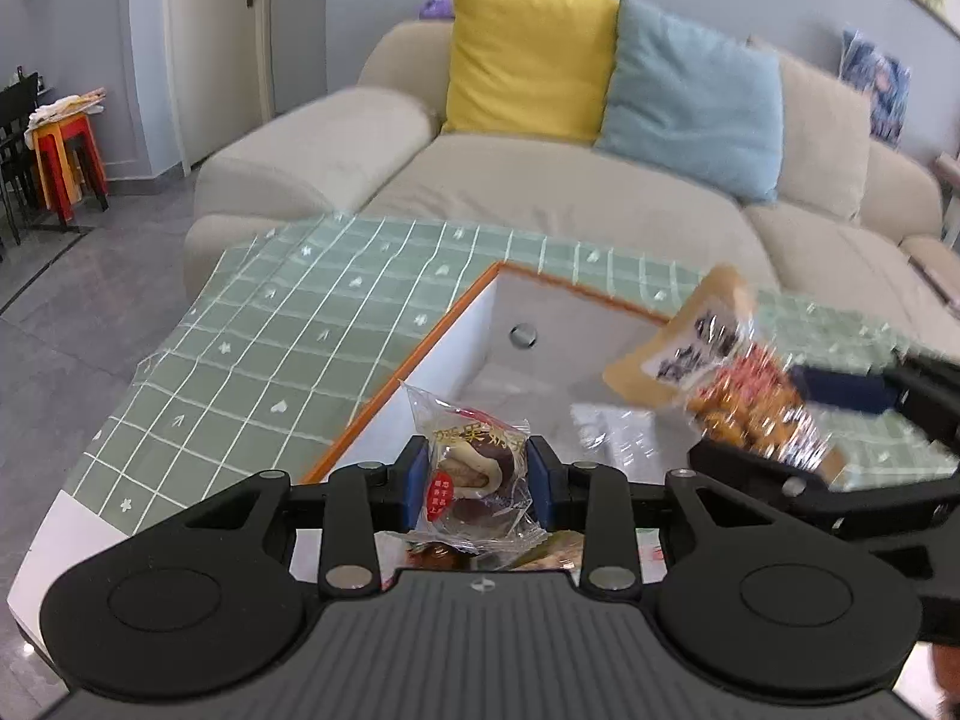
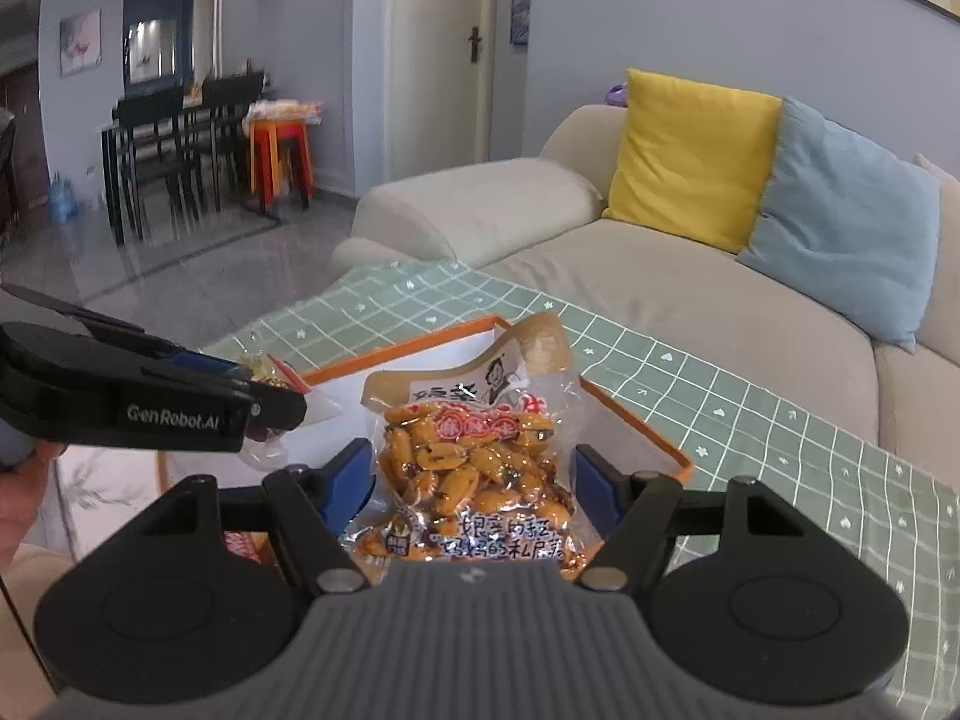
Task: Organize snacks
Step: 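Lift both held packets and carry them over the orange box, then open the left tool to drop the round snack packet while the right tool releases the peanut bag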
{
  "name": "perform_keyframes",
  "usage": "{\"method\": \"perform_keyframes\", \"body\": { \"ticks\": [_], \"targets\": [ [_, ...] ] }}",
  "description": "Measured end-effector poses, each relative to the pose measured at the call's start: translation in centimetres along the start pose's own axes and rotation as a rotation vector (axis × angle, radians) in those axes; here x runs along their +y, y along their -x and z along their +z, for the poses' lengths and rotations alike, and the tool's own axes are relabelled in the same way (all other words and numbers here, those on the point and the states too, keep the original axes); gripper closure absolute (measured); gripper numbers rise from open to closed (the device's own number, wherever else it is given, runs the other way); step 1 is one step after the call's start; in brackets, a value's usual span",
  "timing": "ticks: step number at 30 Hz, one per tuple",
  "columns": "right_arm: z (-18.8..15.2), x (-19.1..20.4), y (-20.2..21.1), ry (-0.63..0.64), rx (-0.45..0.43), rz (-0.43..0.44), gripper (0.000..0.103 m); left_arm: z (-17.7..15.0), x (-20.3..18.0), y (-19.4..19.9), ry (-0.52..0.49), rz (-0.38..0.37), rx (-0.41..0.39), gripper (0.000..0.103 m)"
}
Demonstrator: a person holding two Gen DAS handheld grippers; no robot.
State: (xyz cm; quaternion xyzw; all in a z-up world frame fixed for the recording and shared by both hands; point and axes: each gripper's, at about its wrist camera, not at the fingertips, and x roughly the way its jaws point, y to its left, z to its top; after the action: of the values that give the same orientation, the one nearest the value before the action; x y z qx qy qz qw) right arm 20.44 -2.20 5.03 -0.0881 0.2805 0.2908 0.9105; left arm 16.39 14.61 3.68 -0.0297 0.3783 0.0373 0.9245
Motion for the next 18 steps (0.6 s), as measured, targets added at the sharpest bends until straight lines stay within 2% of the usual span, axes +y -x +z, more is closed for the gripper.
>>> {"method": "perform_keyframes", "body": {
  "ticks": [10,18],
  "targets": [
    [0.2,0.6,-6.6,0.141,0.121,-0.037,0.034,-1.2,0.8,-4.5,-0.062,0.017,0.112,0.065],
    [-1.2,0.9,-9.1,0.201,0.188,-0.033,0.033,-1.9,0.2,-7.0,-0.102,0.001,0.169,0.064]
  ]
}}
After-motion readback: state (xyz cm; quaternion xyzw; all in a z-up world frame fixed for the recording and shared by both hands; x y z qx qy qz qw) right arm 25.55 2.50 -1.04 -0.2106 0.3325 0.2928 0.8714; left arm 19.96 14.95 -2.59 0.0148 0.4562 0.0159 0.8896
